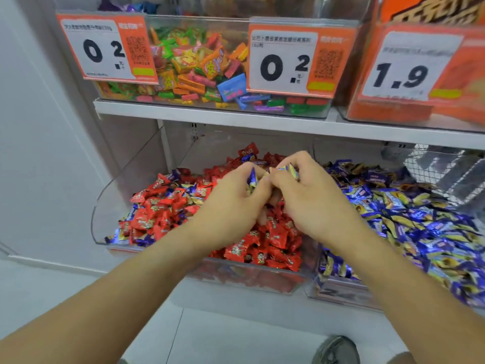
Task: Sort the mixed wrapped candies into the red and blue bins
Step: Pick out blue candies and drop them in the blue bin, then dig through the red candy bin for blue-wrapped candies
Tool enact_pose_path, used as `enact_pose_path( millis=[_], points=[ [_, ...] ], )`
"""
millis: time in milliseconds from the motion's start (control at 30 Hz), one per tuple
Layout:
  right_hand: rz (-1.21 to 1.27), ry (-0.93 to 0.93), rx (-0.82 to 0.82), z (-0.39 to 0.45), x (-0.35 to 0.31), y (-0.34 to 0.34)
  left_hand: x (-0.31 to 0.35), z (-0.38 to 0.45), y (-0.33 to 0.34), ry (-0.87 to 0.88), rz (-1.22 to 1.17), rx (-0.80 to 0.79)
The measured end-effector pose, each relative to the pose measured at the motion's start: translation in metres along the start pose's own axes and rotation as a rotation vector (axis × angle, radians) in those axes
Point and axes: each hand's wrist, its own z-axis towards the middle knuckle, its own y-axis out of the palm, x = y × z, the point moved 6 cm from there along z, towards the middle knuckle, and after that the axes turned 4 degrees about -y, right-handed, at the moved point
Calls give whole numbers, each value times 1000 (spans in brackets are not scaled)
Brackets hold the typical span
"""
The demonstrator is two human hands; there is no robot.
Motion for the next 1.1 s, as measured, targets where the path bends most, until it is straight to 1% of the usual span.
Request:
enact_pose_path(
  millis=[100, 167, 300, 367, 400, 433, 467, 533, 600, 633, 700, 767, 833, 867, 900, 967, 1000, 1033, 1100],
  points=[
    [64, 12, 52, -13, 15, -29, 21, 9, 29, 51, 42, -36],
    [51, -4, 121, -19, 26, -54, 36, 18, 54, 97, 166, -60],
    [28, 32, 370, -26, 59, -112, 56, 44, 109, 105, 301, -134],
    [31, 103, 447, -26, 76, -128, 62, 52, 126, 74, 279, -232],
    [26, 138, 458, -24, 86, -133, 63, 53, 132, 42, 288, -288],
    [17, 165, 441, -22, 93, -135, 62, 53, 133, 32, 343, -315],
    [2, 176, 409, -21, 98, -136, 62, 51, 129, 65, 430, -302],
    [-30, 153, 329, -23, 105, -138, 67, 40, 106, 193, 525, -190],
    [-84, 83, 308, -27, 102, -141, 69, 25, 73, 310, 499, -65],
    [-113, 34, 315, -27, 98, -143, 63, 17, 56, 317, 497, -46],
    [-183, -40, 312, -25, 89, -140, 34, 6, 28, 234, 603, -67],
    [-250, -133, 286, -22, 71, -126, -7, 1, 5, 108, 854, -95],
    [-291, -287, 250, -19, 45, -105, -42, -2, -11, -29, 1067, -137],
    [-315, -357, 201, -18, 32, -90, -54, -3, -17, -92, 1089, -161],
    [-343, -417, 115, -14, 20, -71, -63, -5, -21, -130, 1070, -186],
    [-437, -480, -125, -2, 4, -31, -72, -9, -22, -130, 1038, -232],
    [-511, -466, -226, 8, 1, -13, -73, -11, -22, -109, 1042, -232],
    [-590, -431, -291, 22, 2, 1, -74, -13, -22, -92, 1054, -227],
    [-708, -306, -351, 55, 9, 19, -75, -18, -18, -68, 1073, -218]
  ],
)
